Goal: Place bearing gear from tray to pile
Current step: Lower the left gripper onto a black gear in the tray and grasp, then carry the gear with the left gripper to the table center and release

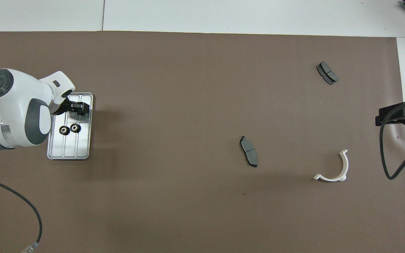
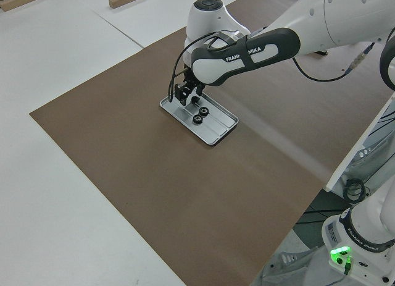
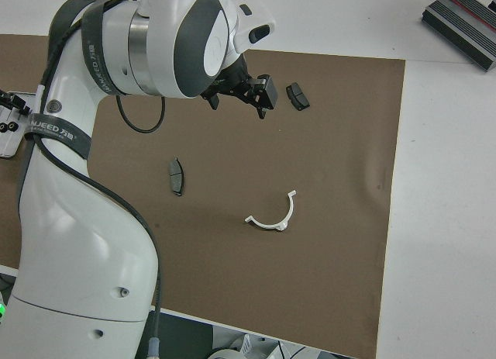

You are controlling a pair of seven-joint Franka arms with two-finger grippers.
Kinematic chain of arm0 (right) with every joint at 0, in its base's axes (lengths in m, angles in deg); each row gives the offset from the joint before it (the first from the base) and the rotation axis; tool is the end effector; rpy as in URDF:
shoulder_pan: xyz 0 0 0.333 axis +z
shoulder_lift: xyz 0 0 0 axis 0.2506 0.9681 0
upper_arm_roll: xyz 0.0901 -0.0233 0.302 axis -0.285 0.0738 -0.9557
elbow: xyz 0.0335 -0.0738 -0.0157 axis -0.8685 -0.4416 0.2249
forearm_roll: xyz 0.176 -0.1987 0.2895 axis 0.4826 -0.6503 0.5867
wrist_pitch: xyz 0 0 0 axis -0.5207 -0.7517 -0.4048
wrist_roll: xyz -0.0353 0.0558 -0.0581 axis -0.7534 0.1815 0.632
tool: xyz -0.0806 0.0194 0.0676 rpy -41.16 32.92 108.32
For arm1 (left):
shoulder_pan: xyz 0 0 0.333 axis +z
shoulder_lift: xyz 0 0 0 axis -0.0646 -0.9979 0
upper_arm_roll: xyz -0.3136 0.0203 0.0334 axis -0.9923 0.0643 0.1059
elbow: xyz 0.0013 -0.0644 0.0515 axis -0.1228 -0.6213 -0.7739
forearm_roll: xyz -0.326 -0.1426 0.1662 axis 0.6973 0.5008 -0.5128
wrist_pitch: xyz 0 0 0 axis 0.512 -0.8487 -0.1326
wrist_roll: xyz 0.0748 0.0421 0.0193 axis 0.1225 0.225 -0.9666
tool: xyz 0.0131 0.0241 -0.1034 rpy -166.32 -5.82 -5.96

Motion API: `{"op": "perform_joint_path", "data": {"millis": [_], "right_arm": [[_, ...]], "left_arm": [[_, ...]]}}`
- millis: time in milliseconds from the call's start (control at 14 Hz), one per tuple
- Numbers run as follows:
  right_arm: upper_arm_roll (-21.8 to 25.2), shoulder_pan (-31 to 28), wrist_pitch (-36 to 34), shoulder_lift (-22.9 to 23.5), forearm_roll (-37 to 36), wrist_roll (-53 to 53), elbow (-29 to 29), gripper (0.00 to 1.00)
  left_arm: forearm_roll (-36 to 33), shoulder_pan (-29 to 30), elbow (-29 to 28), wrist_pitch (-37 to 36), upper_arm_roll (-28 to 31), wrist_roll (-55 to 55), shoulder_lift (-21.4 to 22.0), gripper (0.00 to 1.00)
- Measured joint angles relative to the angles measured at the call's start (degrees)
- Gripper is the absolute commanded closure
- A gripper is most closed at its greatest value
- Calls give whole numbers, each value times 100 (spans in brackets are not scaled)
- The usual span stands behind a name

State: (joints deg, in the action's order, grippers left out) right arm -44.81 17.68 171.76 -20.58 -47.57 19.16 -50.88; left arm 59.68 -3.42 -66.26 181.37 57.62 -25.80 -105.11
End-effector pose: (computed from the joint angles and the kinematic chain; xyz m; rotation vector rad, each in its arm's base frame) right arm 0.5318 -0.0213 0.6329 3.1150 -0.1916 -0.0275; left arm 0.6262 -0.0111 0.3028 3.1250 -0.2161 0.0996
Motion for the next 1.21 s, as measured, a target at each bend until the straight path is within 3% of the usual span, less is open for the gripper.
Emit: {"op": "perform_joint_path", "data": {"millis": [356,712,1069,1211], "right_arm": [[0,0,0,0,0,0,0,0],[0,0,0,0,0,0,0,0],[0,0,0,0,0,0,0,0],[0,0,0,0,0,0,0,0]], "left_arm": [[14,-2,-28,-1,-6,0,2,62],[35,-11,-29,-8,-32,1,20,100],[35,-10,4,-14,-29,1,15,100],[35,-12,303,-276,-35,1,-16,100]]}}
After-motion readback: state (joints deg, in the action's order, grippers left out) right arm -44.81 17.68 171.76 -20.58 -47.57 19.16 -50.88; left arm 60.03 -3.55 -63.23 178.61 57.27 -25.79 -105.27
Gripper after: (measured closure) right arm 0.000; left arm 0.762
